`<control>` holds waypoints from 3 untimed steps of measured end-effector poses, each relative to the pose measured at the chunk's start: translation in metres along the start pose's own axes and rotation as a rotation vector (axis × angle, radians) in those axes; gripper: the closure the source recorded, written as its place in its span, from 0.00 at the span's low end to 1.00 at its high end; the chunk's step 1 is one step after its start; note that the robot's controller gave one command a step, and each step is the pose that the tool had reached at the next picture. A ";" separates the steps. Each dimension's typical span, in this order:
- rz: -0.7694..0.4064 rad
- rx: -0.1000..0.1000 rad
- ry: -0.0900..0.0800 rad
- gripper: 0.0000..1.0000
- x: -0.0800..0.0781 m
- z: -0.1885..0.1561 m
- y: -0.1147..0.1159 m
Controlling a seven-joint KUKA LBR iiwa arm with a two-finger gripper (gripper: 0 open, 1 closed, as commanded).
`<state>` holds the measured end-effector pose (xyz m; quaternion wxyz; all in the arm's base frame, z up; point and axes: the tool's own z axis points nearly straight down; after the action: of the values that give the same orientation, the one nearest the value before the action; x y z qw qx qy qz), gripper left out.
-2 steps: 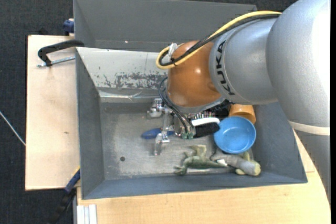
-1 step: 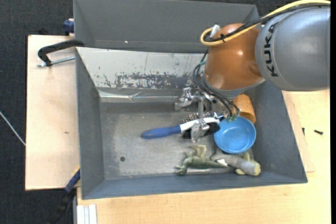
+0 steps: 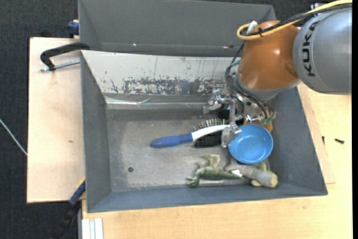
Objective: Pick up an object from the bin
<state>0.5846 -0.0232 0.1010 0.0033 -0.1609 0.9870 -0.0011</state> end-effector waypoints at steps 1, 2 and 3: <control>-0.084 0.000 0.004 0.00 -0.012 0.028 0.021; -0.081 -0.002 0.005 0.00 -0.013 0.026 0.019; -0.081 0.000 -0.009 1.00 -0.017 0.024 0.020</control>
Offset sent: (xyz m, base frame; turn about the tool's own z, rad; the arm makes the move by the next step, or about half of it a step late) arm 0.0032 0.0248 -0.0310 -0.0858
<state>0.5944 0.0011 0.0773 0.0075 -0.2007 0.9796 -0.0003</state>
